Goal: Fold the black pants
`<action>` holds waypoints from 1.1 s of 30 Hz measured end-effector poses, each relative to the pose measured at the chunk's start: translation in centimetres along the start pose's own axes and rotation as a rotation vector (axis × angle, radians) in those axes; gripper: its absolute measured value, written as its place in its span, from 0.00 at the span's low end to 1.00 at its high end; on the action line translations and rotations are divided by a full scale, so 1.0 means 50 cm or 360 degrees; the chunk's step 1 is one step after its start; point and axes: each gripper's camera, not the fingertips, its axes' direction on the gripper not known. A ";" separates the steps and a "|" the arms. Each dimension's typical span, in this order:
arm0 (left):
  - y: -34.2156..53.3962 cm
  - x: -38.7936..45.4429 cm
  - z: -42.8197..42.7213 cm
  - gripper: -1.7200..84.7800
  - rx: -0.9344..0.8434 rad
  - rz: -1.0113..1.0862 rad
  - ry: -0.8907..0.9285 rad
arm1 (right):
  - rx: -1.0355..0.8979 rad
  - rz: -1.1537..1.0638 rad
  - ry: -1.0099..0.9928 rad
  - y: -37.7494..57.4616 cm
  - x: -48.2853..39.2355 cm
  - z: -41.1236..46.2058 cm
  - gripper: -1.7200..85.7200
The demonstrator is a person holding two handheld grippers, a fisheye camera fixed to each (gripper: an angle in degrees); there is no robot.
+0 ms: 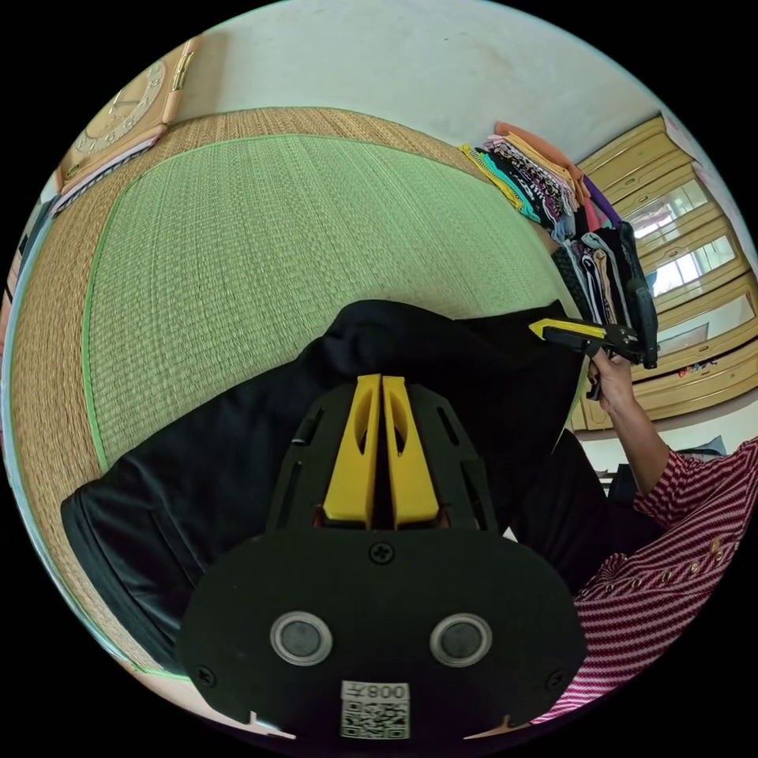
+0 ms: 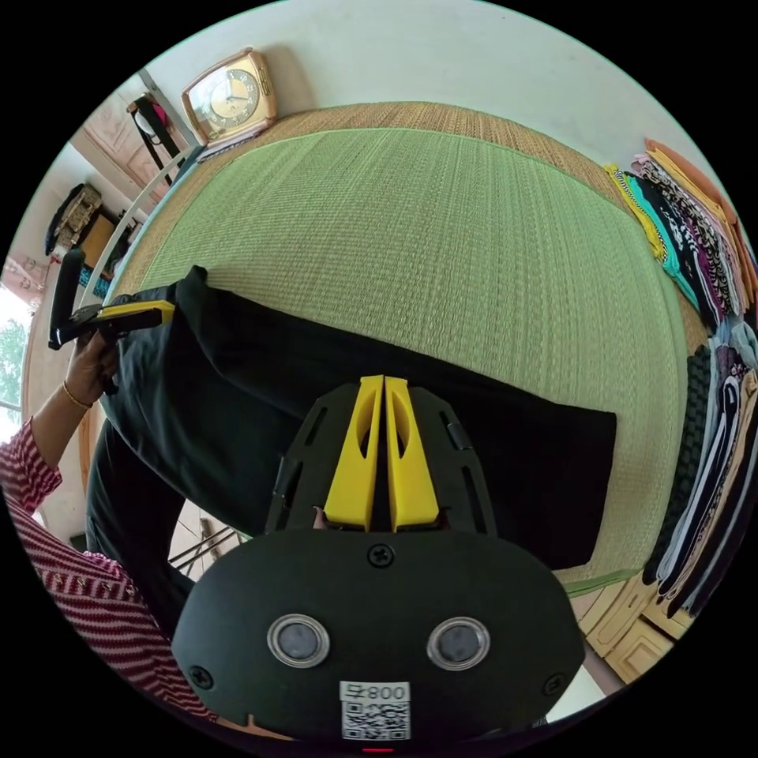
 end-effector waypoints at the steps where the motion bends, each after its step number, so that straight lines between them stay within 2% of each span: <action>1: 0.001 0.005 -0.005 0.02 0.0010 -0.0001 0.0000 | 0.0048 0.0023 0.0002 0.007 0.013 -0.019 0.03; 4: 0.002 0.017 -0.014 0.02 0.0017 -0.0001 -0.0008 | 0.0176 0.0106 -0.0028 0.024 0.059 -0.066 0.02; 9: 0.005 0.037 -0.011 0.02 -0.0017 -0.0019 -0.0016 | 0.0105 0.0225 -0.0179 0.035 0.139 -0.030 0.02; 11: 0.010 0.049 -0.014 0.02 -0.0022 -0.0019 -0.0025 | 0.0172 0.0318 -0.0236 0.059 0.177 -0.045 0.02; 15: 0.018 0.068 -0.014 0.02 -0.0044 -0.0018 -0.0037 | 0.0297 0.0523 -0.0100 0.142 0.285 -0.105 0.02; 18: 0.024 0.084 -0.010 0.02 -0.0061 -0.0029 -0.0050 | 0.0251 0.0639 0.0029 0.190 0.377 -0.107 0.02; 21: 0.030 0.103 -0.008 0.02 -0.0069 -0.0026 -0.0079 | 0.0055 0.0714 0.0125 0.211 0.456 -0.059 0.02; 24: 0.038 0.119 -0.010 0.02 -0.0060 -0.0051 -0.0087 | 0.0133 0.0759 0.0032 0.239 0.505 -0.069 0.02; 31: 0.057 0.162 -0.011 0.02 -0.0068 -0.0095 -0.0100 | 0.0158 0.0831 0.0113 0.301 0.555 -0.087 0.02; 33: 0.062 0.168 -0.011 0.02 -0.0067 -0.0124 -0.0064 | 0.0180 0.0865 0.0009 0.322 0.583 -0.089 0.02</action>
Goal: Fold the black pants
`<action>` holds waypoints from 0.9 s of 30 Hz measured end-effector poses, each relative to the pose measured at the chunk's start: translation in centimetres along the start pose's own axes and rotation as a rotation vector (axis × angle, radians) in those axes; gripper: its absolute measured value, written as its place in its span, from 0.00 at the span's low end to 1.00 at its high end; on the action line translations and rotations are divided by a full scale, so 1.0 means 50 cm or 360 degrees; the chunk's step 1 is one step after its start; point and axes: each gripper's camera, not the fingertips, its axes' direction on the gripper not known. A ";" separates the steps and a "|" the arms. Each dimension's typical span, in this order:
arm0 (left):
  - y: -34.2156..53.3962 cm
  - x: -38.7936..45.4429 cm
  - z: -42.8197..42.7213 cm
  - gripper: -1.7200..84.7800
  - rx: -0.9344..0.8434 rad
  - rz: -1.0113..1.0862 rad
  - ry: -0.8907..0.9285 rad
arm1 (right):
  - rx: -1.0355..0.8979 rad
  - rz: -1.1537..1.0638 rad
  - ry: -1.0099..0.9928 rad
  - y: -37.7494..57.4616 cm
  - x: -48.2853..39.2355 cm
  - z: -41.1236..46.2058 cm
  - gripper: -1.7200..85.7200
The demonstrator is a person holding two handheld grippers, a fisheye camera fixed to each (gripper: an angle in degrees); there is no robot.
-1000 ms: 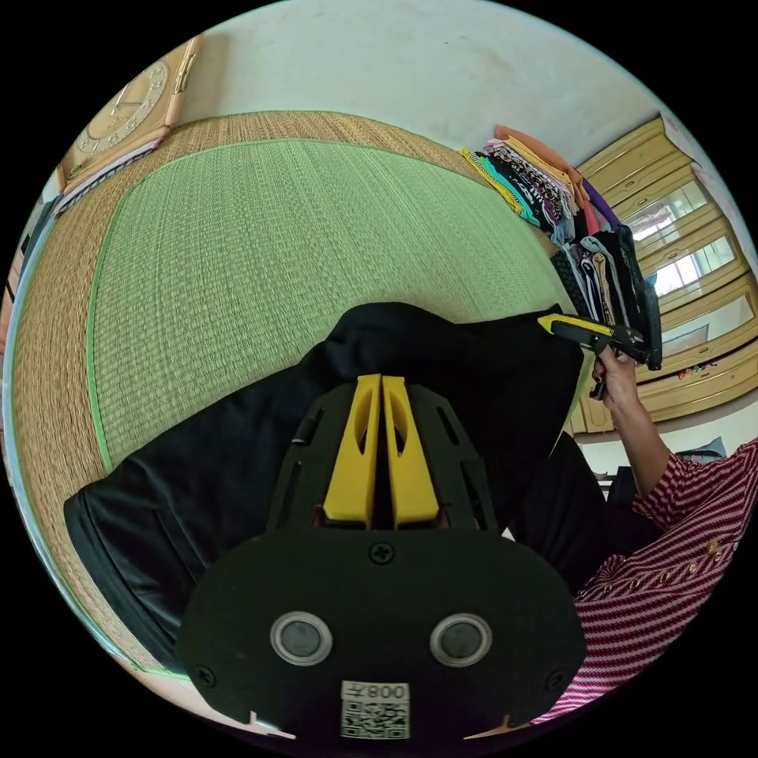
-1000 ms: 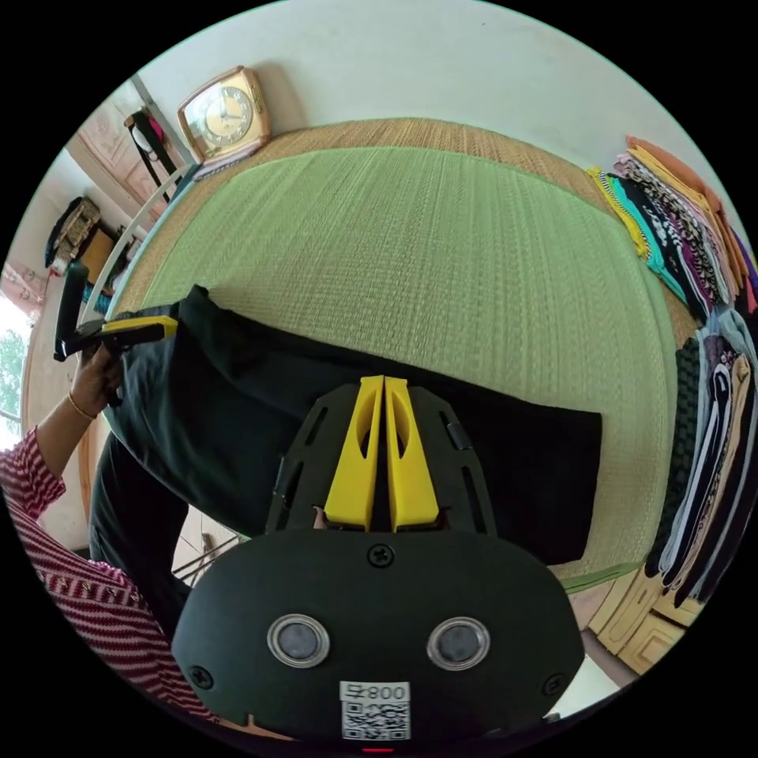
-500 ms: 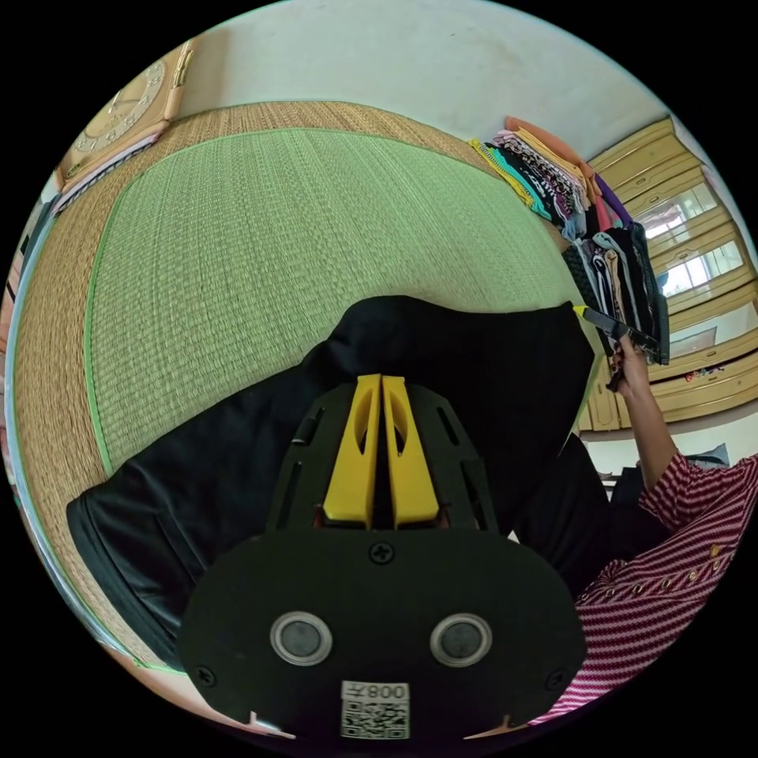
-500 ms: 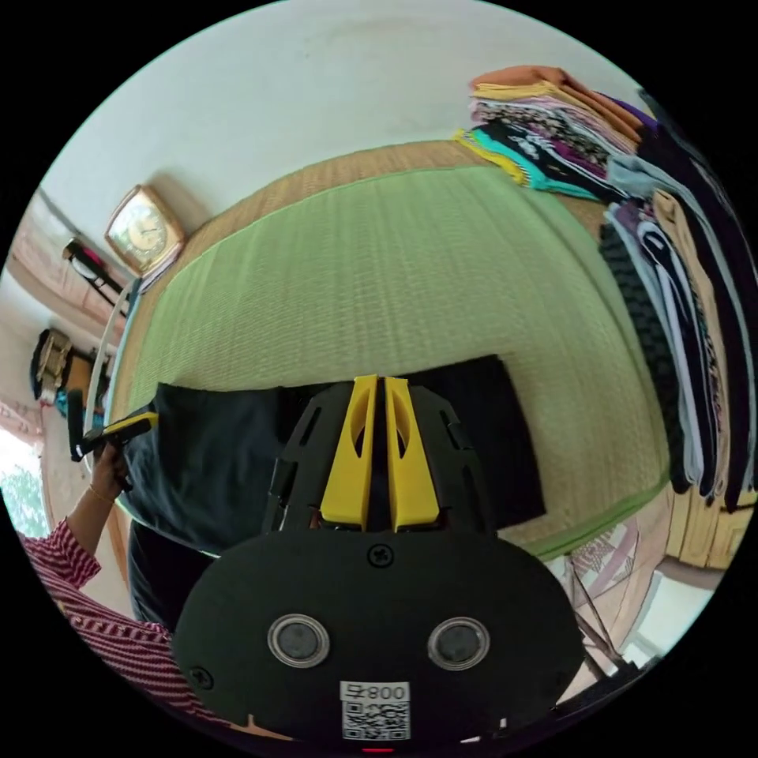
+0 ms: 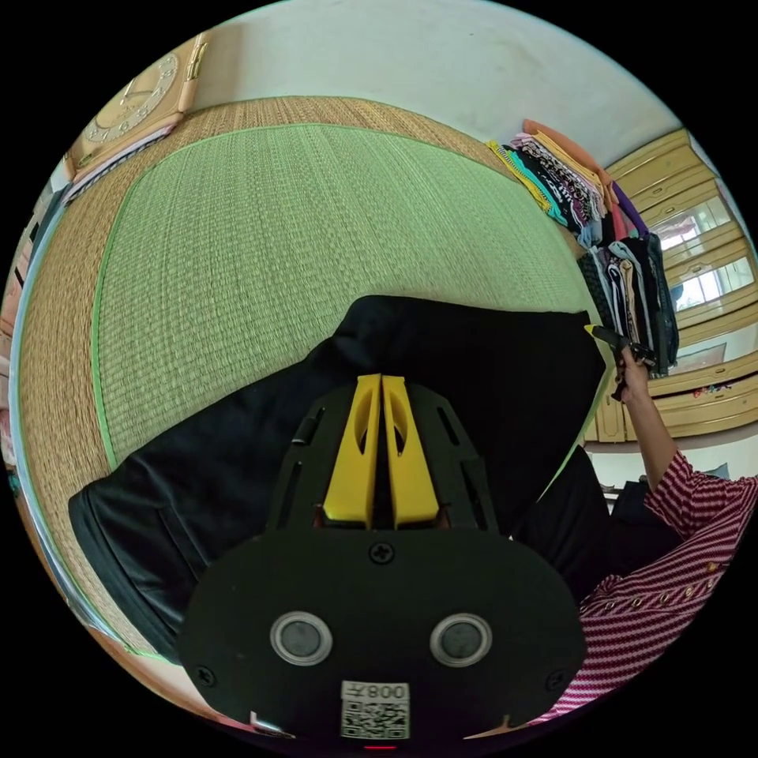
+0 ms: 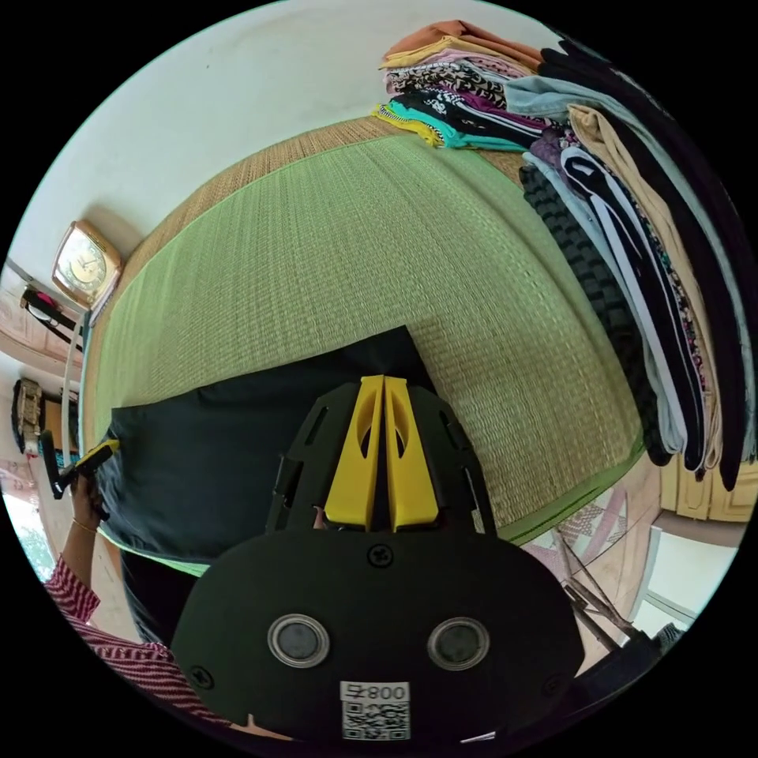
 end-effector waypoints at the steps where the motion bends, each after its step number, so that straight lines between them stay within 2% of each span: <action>1: 0.005 0.005 -0.001 0.02 0.0003 -0.0023 0.0011 | -0.0009 0.0026 -0.0052 0.000 0.020 -0.002 0.02; 6: 0.040 0.047 -0.023 0.02 0.0037 -0.0018 0.0024 | 0.0008 0.0014 0.0001 0.015 0.047 -0.031 0.02; 11: 0.133 0.086 -0.062 0.02 0.0052 -0.0074 0.0036 | 0.0045 -0.0078 -0.0179 0.091 0.044 -0.081 0.02; 14: 0.192 0.096 -0.063 0.02 -0.0010 -0.0167 0.0004 | -0.0028 -0.0147 -0.0175 0.163 0.032 -0.066 0.02; 16: 0.218 0.098 -0.053 0.02 -0.0076 -0.0214 -0.0007 | -0.0136 -0.0147 -0.0146 0.199 0.054 -0.024 0.02; 19: 0.245 0.117 -0.069 0.02 -0.0039 -0.0270 0.0018 | -0.0119 -0.0023 -0.0274 0.211 0.100 -0.036 0.02; 23: 0.278 0.156 -0.096 0.02 0.0019 -0.0268 -0.0021 | -0.0044 -0.0115 -0.0184 0.233 0.097 -0.087 0.02; 25: 0.292 0.155 -0.081 0.02 -0.0055 -0.0338 0.0009 | -0.0143 -0.0129 -0.0192 0.252 0.112 -0.065 0.02; 27: 0.307 0.154 -0.084 0.02 0.0015 -0.0416 0.0117 | -0.0190 -0.0099 -0.0207 0.272 0.135 -0.043 0.02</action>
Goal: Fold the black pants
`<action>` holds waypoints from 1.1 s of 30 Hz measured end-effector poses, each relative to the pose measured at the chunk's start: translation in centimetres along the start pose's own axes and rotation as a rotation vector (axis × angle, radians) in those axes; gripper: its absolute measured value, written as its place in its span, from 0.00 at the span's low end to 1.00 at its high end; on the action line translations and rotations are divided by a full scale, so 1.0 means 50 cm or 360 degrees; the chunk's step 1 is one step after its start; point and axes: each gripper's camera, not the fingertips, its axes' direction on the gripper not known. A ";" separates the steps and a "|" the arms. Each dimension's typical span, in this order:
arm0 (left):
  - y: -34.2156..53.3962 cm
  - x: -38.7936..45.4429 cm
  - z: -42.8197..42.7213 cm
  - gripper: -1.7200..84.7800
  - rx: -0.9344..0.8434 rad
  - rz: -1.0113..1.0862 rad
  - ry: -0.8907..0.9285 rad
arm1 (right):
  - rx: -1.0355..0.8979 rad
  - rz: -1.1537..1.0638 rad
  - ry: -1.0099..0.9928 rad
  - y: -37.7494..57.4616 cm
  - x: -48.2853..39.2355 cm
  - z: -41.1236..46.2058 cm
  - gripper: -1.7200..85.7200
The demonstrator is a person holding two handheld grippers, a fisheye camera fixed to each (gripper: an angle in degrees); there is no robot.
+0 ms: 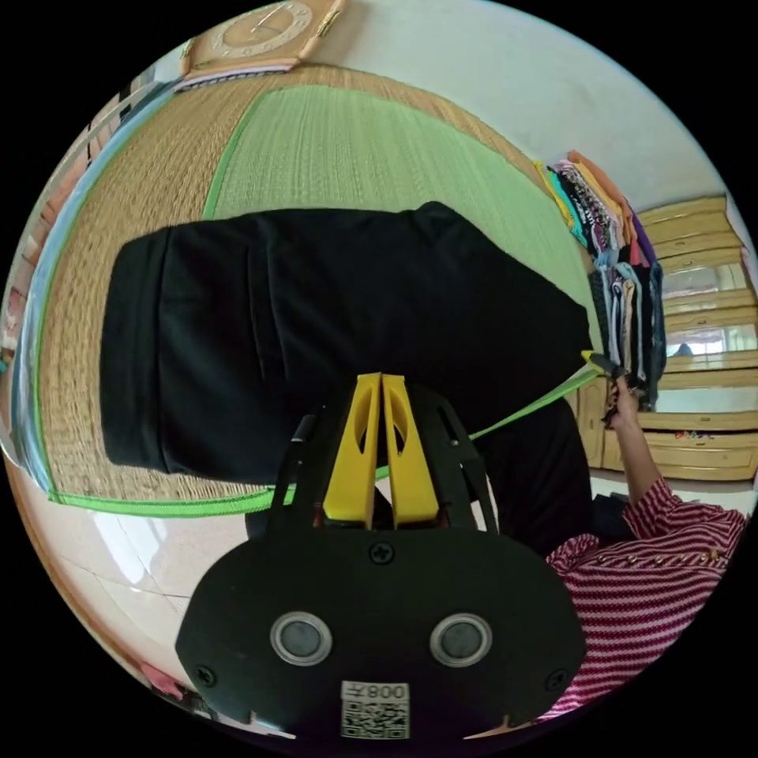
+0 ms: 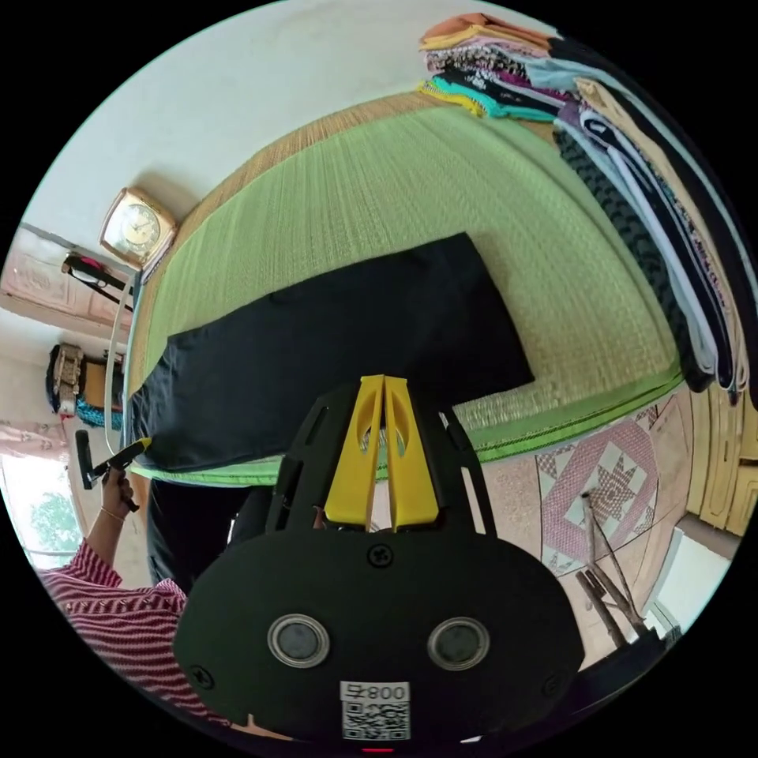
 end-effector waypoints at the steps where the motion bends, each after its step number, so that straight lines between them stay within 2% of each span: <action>1: 0.007 0.006 -0.006 0.02 0.0013 -0.0040 0.0032 | 0.0038 0.0072 -0.0081 0.016 0.024 -0.012 0.02; 4: 0.020 0.064 -0.015 0.03 0.0027 0.0104 -0.0001 | 0.0158 0.0168 -0.0200 0.067 0.083 -0.052 0.03; 9: 0.015 0.212 0.024 0.04 -0.0079 0.0441 0.0129 | 0.0255 0.0308 -0.0321 0.153 0.199 -0.083 0.04; 16: -0.019 0.528 0.142 0.07 -0.0333 0.1060 0.0284 | 0.0309 0.0393 -0.0408 0.197 0.323 -0.077 0.09; 22: -0.012 0.779 0.235 0.10 -0.0472 0.1509 0.0193 | 0.0358 0.0463 -0.0653 0.235 0.405 -0.049 0.10; 26: 0.038 0.913 0.289 0.11 -0.0503 0.1846 -0.0091 | 0.0375 0.0447 -0.0704 0.262 0.429 -0.045 0.10; 29: 0.070 0.963 0.295 0.09 -0.0418 0.1960 -0.0278 | 0.0356 0.0433 -0.0742 0.281 0.440 -0.039 0.11; 33: 0.089 0.997 0.284 0.06 -0.0409 0.1957 -0.0288 | 0.0369 0.0433 -0.0790 0.314 0.454 -0.028 0.11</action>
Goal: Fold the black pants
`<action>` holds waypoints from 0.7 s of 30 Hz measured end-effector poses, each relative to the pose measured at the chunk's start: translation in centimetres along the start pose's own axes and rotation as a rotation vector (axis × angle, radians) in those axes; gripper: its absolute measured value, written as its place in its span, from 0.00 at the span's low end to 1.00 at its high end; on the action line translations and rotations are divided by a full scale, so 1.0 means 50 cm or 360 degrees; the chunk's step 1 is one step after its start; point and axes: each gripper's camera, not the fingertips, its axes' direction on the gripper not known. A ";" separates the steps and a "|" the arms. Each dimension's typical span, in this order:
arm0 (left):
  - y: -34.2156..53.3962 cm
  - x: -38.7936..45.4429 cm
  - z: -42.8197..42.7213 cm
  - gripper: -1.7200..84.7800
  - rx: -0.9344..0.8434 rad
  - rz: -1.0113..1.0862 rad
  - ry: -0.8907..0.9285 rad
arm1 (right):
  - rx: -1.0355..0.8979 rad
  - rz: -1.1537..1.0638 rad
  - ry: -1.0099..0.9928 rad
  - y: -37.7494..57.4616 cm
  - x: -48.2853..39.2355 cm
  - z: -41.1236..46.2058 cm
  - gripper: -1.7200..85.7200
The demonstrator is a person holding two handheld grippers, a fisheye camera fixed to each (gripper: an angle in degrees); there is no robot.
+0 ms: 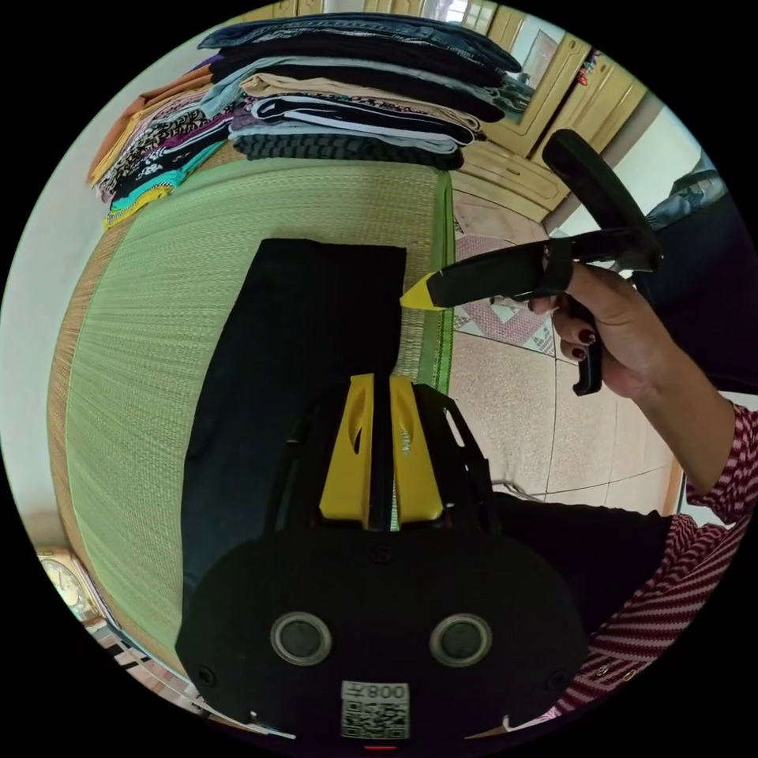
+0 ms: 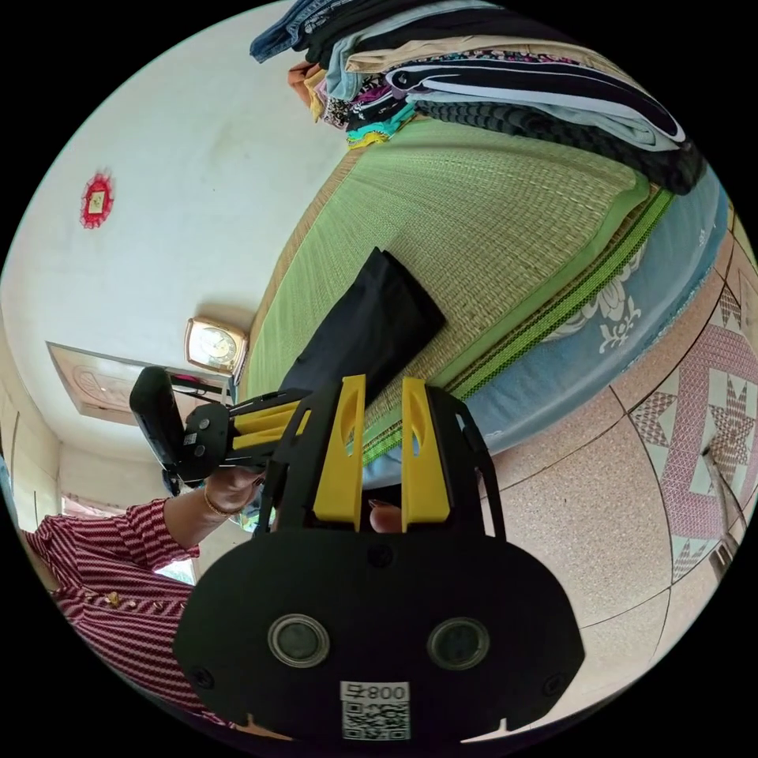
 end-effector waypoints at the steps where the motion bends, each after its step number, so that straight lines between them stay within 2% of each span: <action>1: -0.007 0.006 -0.008 0.06 0.0010 -0.0026 0.0027 | 0.0003 0.0013 -0.0038 0.006 0.009 0.000 0.11; 13: -0.069 0.069 -0.104 0.04 0.0140 -0.0176 0.0121 | -0.0057 0.0137 -0.0459 0.017 0.107 0.017 0.12; 21: -0.106 0.111 -0.156 0.04 0.0169 -0.0164 0.0111 | -0.0004 0.0196 -0.0567 0.047 0.155 0.002 0.13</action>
